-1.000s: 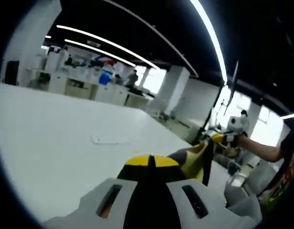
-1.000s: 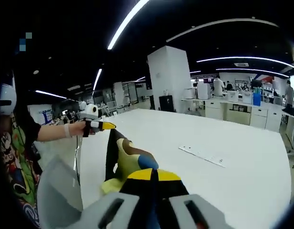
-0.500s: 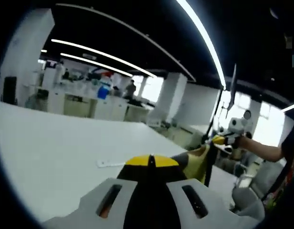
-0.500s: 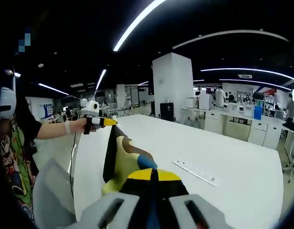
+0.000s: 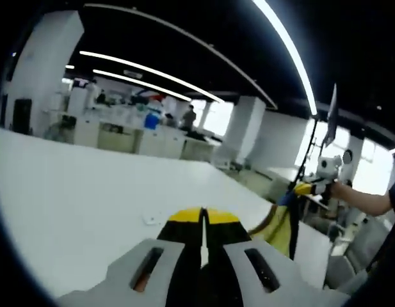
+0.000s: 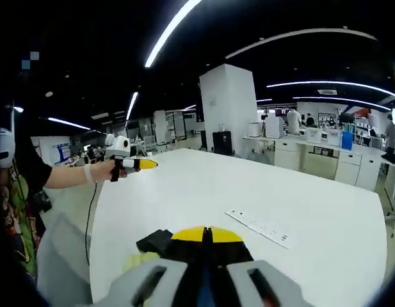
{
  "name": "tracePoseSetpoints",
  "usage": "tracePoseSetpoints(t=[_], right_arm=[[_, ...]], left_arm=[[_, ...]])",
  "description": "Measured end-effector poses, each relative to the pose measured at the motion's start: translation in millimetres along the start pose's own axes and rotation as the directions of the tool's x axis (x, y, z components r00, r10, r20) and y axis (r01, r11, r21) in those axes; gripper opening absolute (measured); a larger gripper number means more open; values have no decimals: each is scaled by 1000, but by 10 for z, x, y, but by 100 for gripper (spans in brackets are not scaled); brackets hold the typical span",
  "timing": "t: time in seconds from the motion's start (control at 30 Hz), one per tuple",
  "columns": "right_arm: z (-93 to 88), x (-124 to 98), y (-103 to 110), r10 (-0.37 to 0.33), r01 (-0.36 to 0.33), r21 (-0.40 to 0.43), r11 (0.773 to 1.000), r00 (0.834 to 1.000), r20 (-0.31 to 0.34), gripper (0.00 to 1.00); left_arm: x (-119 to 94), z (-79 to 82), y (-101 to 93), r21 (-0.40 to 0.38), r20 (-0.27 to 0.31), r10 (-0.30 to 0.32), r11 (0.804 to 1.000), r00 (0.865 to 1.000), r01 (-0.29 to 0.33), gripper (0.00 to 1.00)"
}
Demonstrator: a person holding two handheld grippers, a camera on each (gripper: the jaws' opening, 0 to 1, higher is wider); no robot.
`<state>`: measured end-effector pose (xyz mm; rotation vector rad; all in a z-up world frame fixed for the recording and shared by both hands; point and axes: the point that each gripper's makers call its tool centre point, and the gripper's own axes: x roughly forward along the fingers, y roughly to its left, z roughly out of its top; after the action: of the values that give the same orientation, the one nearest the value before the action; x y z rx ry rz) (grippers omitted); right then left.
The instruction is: Fold the garment on the visible template until the final outline fits inside the template.
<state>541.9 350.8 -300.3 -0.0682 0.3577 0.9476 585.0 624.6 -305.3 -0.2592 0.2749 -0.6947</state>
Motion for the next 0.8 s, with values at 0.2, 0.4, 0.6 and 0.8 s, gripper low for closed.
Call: tracePoseSetpoints(t=[0.2,0.4,0.6,0.8], right_arm=[[-162,74,-126,1,0,59,998,1000,-12,0],[-202,46,-145,-2,3,71,997,1000,-15,0],[-247,-3,-123,-5,6,83,996,1000,-12,0],[-263,-26,-101,-6,7,79,997,1000,-15,0]], left_arm=[[151,-433,-42,-33,-66,-6,999,998,4,0],[329,-682,-101,-50,-116,-36,998,993,30,0],[509,-910,-250,-26,-178,-75,997,981,71,0],[620,-1044,-322,-18,-206,-94,996,974,93,0]])
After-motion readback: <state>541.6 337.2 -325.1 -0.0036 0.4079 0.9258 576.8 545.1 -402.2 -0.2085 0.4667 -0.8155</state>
